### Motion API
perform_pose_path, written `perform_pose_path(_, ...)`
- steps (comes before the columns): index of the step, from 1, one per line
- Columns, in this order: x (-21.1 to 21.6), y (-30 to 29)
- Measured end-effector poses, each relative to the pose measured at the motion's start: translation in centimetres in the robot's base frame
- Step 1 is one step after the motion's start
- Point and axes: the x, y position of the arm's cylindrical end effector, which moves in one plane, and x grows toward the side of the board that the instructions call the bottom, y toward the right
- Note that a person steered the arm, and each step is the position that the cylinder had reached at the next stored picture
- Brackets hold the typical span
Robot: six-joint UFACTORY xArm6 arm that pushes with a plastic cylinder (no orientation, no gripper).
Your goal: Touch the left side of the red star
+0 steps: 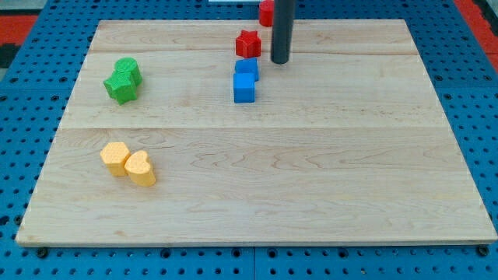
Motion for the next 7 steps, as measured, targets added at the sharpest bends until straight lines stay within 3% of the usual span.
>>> perform_pose_path(2,-4.2,-1.8)
perform_pose_path(3,-4.2,0.1)
perform_pose_path(4,-8.6,7.8)
perform_pose_path(5,-10.7,9.1)
perform_pose_path(7,-10.6,5.5)
